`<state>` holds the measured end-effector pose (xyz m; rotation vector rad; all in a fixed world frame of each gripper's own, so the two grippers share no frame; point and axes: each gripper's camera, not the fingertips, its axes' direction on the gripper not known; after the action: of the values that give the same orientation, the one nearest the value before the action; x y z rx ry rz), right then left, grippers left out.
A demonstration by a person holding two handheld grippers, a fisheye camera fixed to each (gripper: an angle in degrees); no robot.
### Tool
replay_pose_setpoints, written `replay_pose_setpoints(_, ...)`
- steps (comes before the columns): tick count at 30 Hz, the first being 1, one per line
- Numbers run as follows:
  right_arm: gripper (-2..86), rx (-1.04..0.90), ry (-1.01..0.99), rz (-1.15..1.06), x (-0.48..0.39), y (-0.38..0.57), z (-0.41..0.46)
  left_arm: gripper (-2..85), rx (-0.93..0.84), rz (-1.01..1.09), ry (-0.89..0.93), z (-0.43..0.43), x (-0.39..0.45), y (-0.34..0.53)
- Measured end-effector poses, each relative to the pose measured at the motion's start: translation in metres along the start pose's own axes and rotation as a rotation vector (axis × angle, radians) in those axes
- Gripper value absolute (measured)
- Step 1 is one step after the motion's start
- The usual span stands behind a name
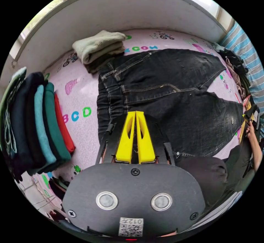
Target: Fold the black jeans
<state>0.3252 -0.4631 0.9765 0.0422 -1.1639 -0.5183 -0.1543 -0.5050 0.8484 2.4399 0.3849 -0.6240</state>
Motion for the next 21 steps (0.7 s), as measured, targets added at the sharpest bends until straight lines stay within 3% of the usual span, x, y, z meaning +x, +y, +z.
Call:
replay_pose_setpoints(11, -0.9, -0.007, 0.055, -0.12, -0.018, -0.006, -0.001, 0.6, -0.159, -0.059, -0.038, 0.025, 0.01, 0.013)
replay_pose_setpoints(21, -0.9, -0.028, 0.089, -0.189, -0.041, -0.035, -0.004, 0.2, -0.132, 0.005, -0.043, 0.013, 0.022, 0.015)
